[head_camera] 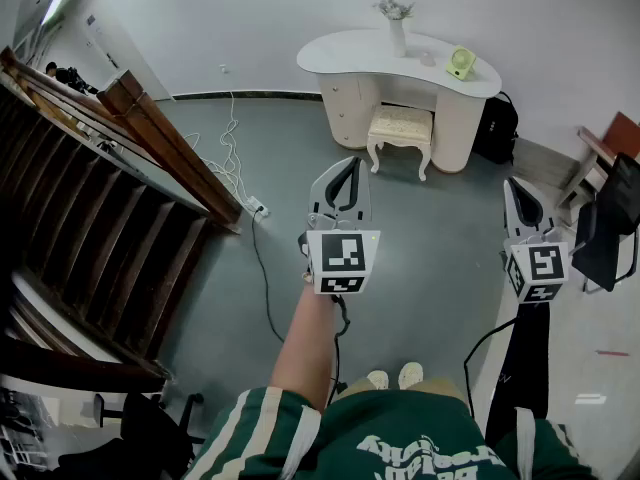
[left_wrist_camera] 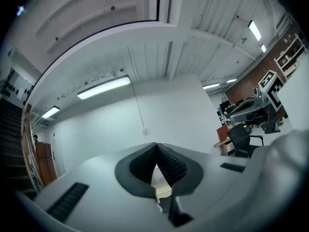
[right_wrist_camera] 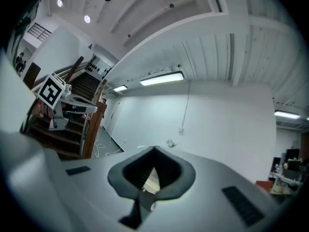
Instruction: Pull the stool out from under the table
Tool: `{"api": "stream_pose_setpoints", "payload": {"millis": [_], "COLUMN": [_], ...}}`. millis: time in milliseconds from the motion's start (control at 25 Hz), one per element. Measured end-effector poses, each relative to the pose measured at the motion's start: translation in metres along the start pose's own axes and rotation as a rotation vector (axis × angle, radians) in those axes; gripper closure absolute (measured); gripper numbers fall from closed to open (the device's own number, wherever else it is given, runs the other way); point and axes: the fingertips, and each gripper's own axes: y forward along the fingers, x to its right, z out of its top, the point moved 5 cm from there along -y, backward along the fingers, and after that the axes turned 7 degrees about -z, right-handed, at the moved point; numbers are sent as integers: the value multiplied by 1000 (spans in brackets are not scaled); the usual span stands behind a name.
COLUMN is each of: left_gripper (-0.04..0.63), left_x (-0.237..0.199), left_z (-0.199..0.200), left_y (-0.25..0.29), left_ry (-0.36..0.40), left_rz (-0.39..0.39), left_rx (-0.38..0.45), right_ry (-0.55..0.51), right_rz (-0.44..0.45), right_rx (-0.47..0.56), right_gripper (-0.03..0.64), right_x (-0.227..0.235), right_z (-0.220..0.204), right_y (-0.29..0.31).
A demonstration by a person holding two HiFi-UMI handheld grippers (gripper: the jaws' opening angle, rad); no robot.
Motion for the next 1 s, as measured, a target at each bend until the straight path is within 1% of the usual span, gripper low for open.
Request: {"api": "stream_pose_setpoints", "payload": {"millis": [120, 200, 280, 360, 480, 640, 720, 760, 800, 840, 880, 920, 1000], "left_gripper": [592, 592, 592, 592, 591, 591, 573, 540, 497, 468, 452, 442, 422], "left_x": [9, 22, 38, 53, 70, 91, 98, 101, 104, 106, 108, 109, 111], "left_z": [-4, -9, -12, -12, -13, -6, -1, 0, 1, 2, 3, 3, 3], "left_y": [-15, -21, -20, -18, -15, -11, -9, -9, -9, -10, -11, -12, -13], "left_ry": [-74, -96, -108, -110, -100, -101, -98, -96, -93, -88, -84, -83, -84], "left_rz": [33, 38, 27, 24, 27, 22, 26, 27, 28, 27, 27, 27, 27], "left_rx": [-13, -30, -42, -47, -54, -30, -25, -24, -24, -25, -27, -27, -25], "right_ry": [7, 14, 48, 78, 86, 127, 139, 146, 155, 166, 178, 191, 216], "right_rz": [15, 38, 68, 78, 68, 51, 51, 55, 61, 71, 81, 87, 90], "right_rx": [14, 27, 44, 50, 44, 28, 35, 43, 51, 60, 69, 76, 84], "right_gripper": [614, 614, 614, 614, 614, 614, 612, 599, 537, 440, 371, 326, 275], "right_x": [4, 8, 15, 25, 37, 55, 61, 64, 66, 67, 68, 69, 70], "right_z": [4, 1, -5, -13, -23, -42, -47, -48, -48, -48, -49, -50, -52], "right_y": [-6, -10, -14, -17, -23, -29, -33, -35, -37, -38, -39, -40, -40]}}
